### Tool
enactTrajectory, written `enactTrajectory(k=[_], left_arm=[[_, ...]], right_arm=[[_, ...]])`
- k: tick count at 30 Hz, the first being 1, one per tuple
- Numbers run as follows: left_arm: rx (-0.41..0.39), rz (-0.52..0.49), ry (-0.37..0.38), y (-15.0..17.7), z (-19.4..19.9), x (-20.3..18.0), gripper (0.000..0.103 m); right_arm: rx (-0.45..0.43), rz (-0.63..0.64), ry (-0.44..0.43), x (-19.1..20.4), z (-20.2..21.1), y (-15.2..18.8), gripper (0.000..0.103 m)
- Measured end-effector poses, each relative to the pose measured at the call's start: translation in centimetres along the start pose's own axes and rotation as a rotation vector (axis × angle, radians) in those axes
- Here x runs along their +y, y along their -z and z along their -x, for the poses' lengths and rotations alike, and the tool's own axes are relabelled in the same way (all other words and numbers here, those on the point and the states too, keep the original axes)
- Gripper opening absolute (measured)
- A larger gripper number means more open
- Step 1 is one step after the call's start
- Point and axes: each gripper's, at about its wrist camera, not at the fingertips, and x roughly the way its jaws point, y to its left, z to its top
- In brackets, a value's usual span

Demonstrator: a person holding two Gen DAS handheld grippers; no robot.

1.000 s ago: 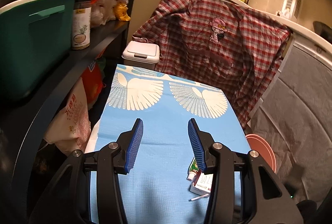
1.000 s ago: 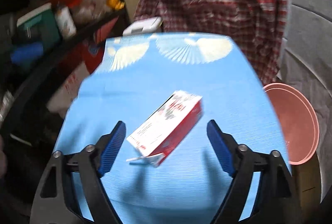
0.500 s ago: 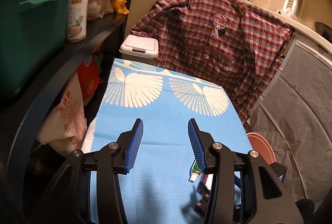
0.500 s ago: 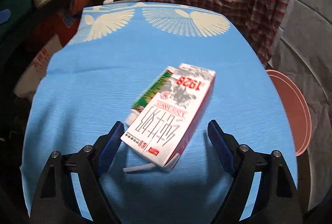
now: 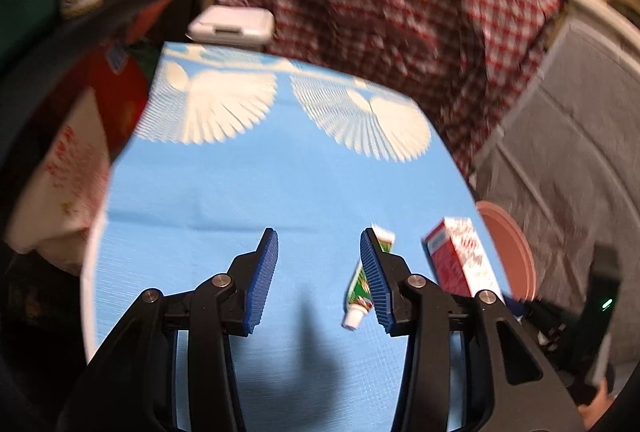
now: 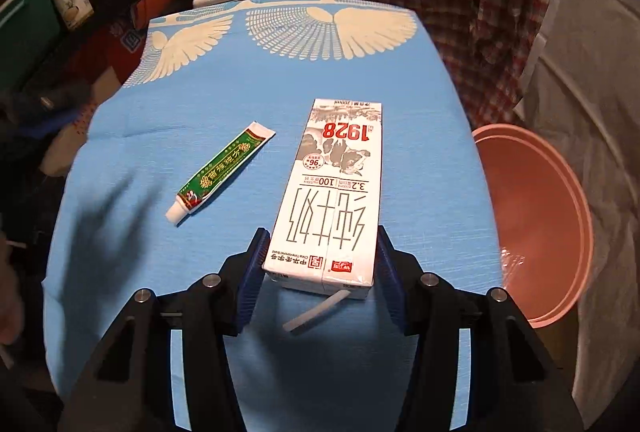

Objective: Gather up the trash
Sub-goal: 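Grasp the white milk carton with the right tool while the left tool grasps the green tube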

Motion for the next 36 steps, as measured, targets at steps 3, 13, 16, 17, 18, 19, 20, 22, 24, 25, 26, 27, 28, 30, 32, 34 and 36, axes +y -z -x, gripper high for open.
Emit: enactTrajectory(k=[3, 13, 16, 17, 18, 19, 20, 22, 24, 25, 26, 27, 28, 30, 32, 34, 36], left_arm=[[0.046, -0.036, 0.011, 1.2, -2.1, -1.2, 0.043], [0.11, -0.106, -0.014, 3.1, -5.6, -3.6, 0.048], [0.121, -0.116, -0.023, 3.2, -6.2, -4.1, 0.049], [0.126, -0.122, -0.029, 3.3, -6.5, -4.3, 0.049], [0.132, -0.128, -0.035, 3.4, -6.8, -4.5, 0.049], [0.134, -0.133, -0.038, 3.6, -6.9, -4.6, 0.049], [0.138, -0.14, -0.045, 3.7, -7.1, -4.7, 0.049], [0.146, -0.149, -0.052, 3.8, -7.5, -5.0, 0.049], [0.15, -0.152, -0.055, 4.0, -7.7, -5.3, 0.049], [0.152, -0.155, -0.057, 4.0, -7.8, -5.4, 0.049], [0.154, -0.16, -0.06, 4.0, -7.9, -5.5, 0.049], [0.155, -0.163, -0.062, 4.1, -8.0, -5.7, 0.049], [0.158, -0.167, -0.064, 4.2, -8.1, -5.8, 0.049], [0.162, -0.174, -0.065, 4.3, -8.2, -5.9, 0.049], [0.166, -0.18, -0.071, 4.4, -8.3, -6.0, 0.049], [0.172, -0.186, -0.077, 4.5, -8.4, -6.1, 0.049], [0.172, -0.189, -0.079, 4.5, -8.5, -6.2, 0.049]], right_arm=[[-0.029, 0.0, 0.0, -0.3, 0.0, 0.4, 0.052], [-0.04, 0.009, -0.014, -1.4, 0.3, 0.0, 0.053], [-0.037, 0.021, -0.016, -1.4, 0.1, 0.2, 0.054], [-0.038, 0.024, -0.017, -1.5, 0.1, 0.2, 0.054], [-0.038, 0.025, -0.018, -1.5, 0.1, 0.2, 0.054], [-0.039, 0.024, -0.019, -1.6, 0.2, 0.3, 0.054], [-0.039, 0.021, -0.018, -1.6, 0.2, 0.3, 0.054], [-0.041, 0.014, -0.018, -1.9, 0.2, 0.3, 0.054], [-0.042, 0.008, -0.018, -2.2, 0.2, 0.2, 0.054], [-0.042, 0.007, -0.018, -2.4, 0.2, 0.2, 0.054], [-0.043, 0.006, -0.016, -2.5, 0.2, 0.2, 0.054], [-0.043, 0.006, -0.015, -2.7, 0.2, 0.2, 0.054], [-0.044, 0.006, -0.014, -2.8, 0.3, 0.2, 0.054], [-0.046, 0.005, -0.012, -3.0, 0.3, 0.2, 0.054], [-0.049, 0.005, -0.01, -3.1, 0.4, 0.1, 0.054], [-0.053, 0.008, -0.006, -3.1, 0.4, 0.1, 0.053], [-0.056, 0.012, -0.002, -2.9, 0.5, 0.2, 0.053]])
